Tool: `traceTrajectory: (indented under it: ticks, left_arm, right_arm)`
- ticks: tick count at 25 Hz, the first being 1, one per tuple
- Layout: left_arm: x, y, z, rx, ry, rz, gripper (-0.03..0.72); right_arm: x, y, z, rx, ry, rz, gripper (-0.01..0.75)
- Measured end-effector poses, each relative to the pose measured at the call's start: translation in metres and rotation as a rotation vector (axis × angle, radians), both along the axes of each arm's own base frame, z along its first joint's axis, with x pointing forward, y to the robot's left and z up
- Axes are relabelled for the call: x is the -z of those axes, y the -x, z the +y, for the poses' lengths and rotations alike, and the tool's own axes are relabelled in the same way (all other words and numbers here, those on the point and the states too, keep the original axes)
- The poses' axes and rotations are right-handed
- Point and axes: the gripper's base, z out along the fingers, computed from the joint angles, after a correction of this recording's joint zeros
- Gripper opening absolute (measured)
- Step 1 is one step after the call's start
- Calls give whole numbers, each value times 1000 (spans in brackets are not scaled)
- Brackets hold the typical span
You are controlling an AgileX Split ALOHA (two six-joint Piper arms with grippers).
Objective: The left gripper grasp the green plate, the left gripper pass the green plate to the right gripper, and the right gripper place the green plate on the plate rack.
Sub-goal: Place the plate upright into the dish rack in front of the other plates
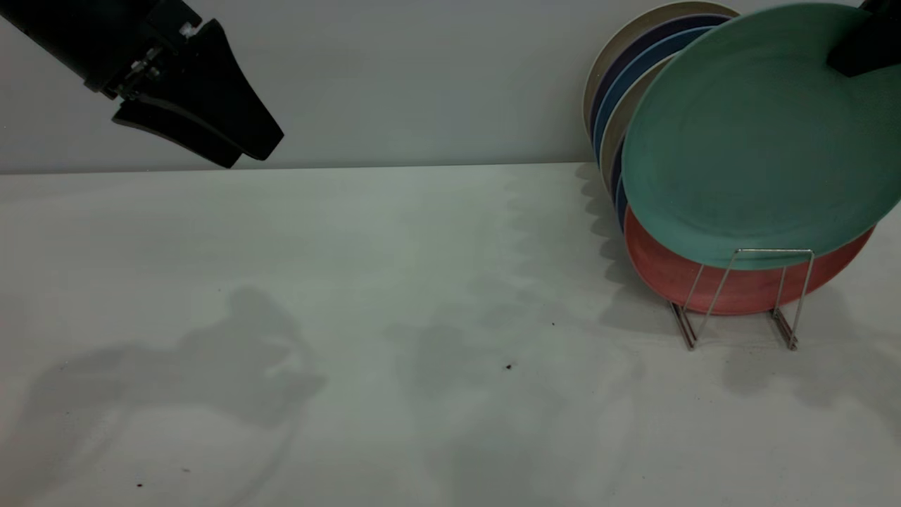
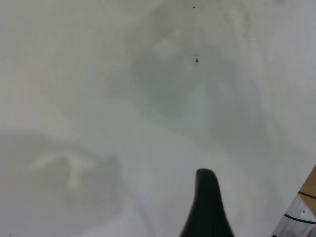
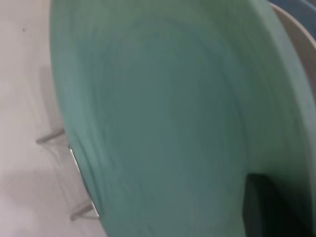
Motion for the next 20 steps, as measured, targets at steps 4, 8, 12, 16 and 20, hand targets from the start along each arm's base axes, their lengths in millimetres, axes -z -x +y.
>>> traceTrajectory:
  ticks: [4, 8, 12, 16, 20]
  left_arm:
    - [0, 0, 0, 0, 0, 0, 590]
    - [0, 0, 0, 0, 0, 0, 590]
    - [0, 0, 0, 3, 1, 4, 590]
    - [-2, 4, -1, 22, 10, 21, 590]
    - [-28, 16, -1, 50, 19, 1, 590]
  right_arm:
    - [0, 0, 1, 4, -26, 8, 185]
    - [1, 3, 5, -26, -48, 42, 300]
    - [2, 9, 10, -79, -81, 98, 359]
    - [-10, 22, 18, -131, -158, 152, 367]
    - [-45, 49, 28, -134, -312, 199, 367]
